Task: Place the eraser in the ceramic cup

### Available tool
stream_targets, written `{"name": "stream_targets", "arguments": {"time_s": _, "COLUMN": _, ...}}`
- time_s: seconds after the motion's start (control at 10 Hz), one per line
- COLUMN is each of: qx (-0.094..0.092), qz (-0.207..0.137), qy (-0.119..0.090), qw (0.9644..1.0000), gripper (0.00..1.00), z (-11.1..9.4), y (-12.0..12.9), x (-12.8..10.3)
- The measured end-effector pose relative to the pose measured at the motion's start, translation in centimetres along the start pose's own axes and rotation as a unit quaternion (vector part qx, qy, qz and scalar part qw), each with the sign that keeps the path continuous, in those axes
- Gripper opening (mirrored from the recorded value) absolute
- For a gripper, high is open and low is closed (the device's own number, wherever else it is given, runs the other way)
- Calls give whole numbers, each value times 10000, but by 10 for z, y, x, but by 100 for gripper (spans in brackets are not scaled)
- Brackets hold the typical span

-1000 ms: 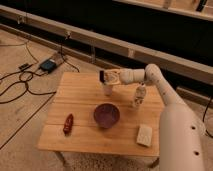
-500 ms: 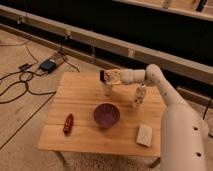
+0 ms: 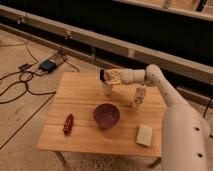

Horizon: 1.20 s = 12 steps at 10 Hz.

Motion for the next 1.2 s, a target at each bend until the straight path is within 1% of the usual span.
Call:
{"name": "stream_targets", "arguments": {"time_s": 0.1, "qx": -8, "qz": 26, "qy": -17, "qw": 10000, "gripper": 66, "z": 0, "y": 0, "x": 0}}
{"name": "stream_targets", "arguments": {"time_s": 0.6, "qx": -59, "qz": 123, "qy": -43, "qw": 9999, "gripper": 66, "z": 0, "y": -4, "x": 3}}
{"name": "stream_targets", "arguments": {"time_s": 0.8, "qx": -70, "qz": 159, "qy": -85, "qw": 9998, "gripper": 66, "z": -2, "y": -7, "x": 3}}
{"name": "stream_targets", "arguments": {"time_s": 1.0, "qx": -91, "qz": 167, "qy": -103, "qw": 9998, "gripper": 66, "z": -5, "y": -7, "x": 3}}
{"name": "stream_targets", "arguments": {"time_s": 1.2, "qx": -80, "qz": 165, "qy": -97, "qw": 9998, "gripper": 66, "z": -3, "y": -7, "x": 3}}
